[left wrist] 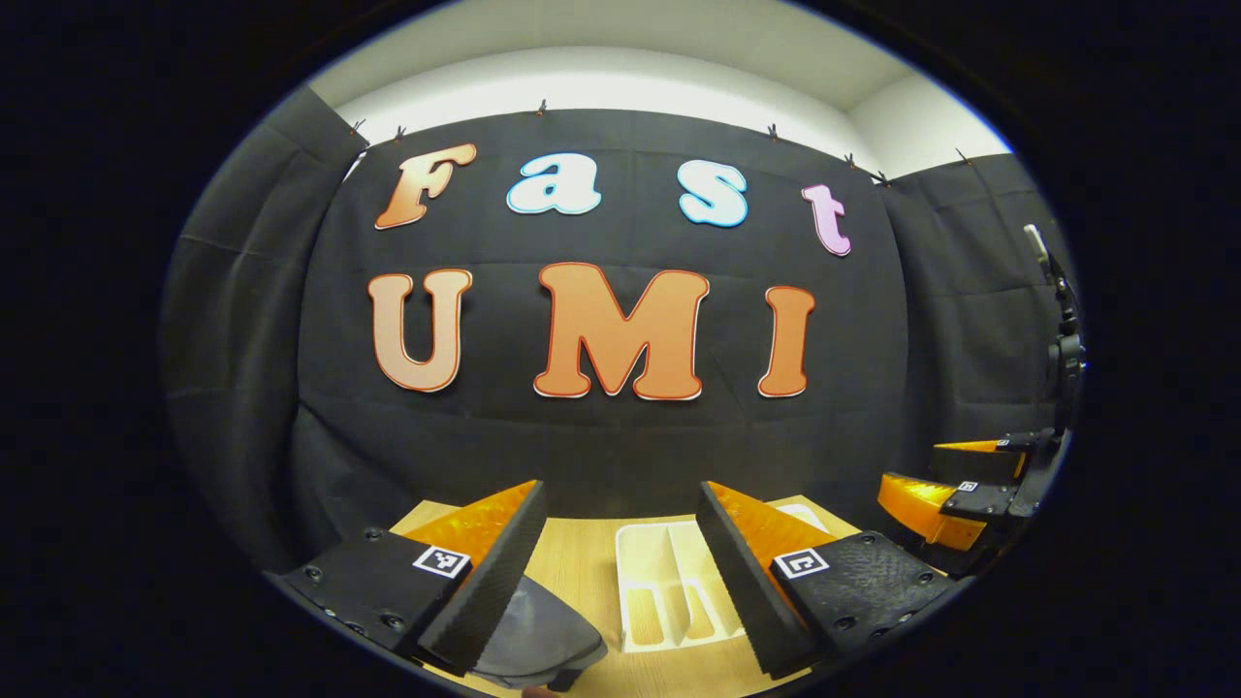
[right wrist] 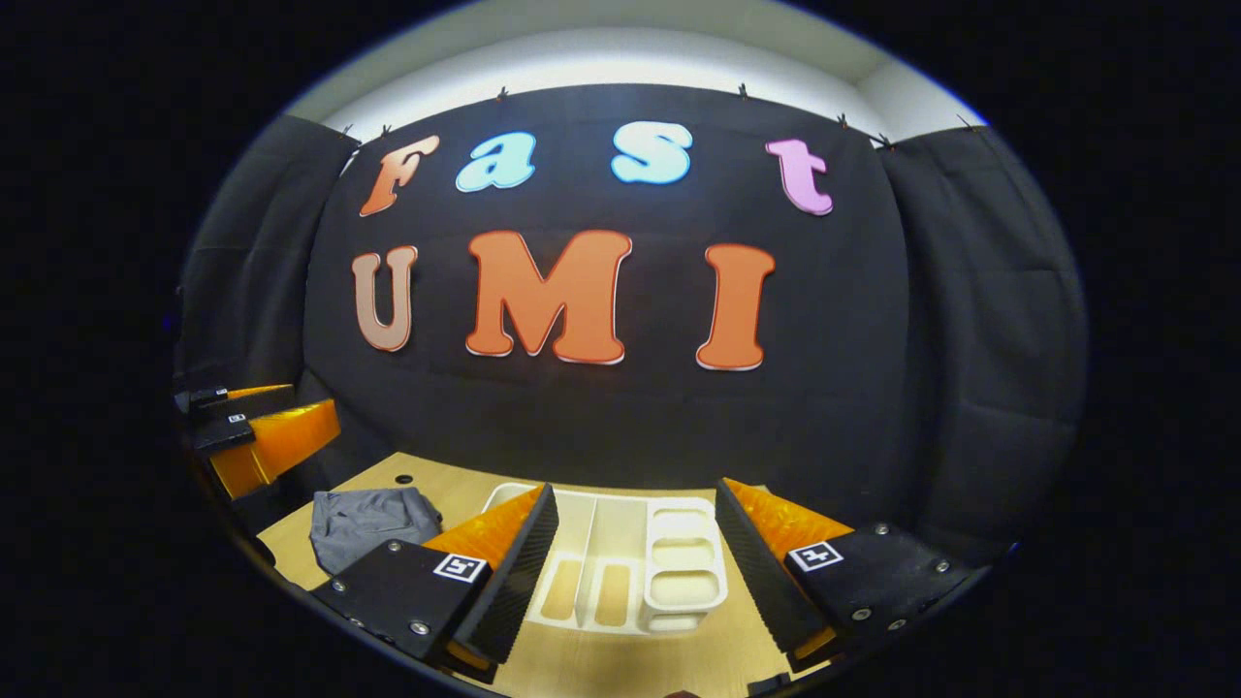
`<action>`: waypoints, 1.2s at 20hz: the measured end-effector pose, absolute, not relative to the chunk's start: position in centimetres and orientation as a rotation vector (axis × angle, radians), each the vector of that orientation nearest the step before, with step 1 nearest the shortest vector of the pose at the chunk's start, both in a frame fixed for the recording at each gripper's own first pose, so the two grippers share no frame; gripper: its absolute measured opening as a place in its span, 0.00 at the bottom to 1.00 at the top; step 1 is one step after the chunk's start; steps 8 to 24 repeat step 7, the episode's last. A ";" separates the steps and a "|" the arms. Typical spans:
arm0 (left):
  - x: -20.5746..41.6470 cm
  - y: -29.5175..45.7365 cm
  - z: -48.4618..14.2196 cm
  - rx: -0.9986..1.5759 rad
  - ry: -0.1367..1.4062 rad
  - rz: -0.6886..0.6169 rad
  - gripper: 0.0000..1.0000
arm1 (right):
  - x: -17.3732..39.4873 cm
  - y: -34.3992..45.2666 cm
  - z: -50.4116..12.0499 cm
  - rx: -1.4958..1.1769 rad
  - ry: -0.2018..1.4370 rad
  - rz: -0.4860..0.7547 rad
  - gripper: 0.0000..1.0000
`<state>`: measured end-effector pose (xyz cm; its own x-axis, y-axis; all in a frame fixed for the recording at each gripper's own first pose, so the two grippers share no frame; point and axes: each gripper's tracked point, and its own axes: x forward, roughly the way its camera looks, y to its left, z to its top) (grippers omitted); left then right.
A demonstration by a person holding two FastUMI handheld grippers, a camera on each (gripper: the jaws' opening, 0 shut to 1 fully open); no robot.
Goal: Open the schoolbag, grab two books from the bookshelf and put them into the schoolbag.
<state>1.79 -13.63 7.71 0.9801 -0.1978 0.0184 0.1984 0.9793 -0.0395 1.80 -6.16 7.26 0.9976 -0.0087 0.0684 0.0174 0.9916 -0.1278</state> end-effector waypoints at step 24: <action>1.3 -13.9 7.4 -0.057 -0.038 -0.170 0.98 | 0.4 -7.6 7.8 -0.101 -0.143 -0.061 0.84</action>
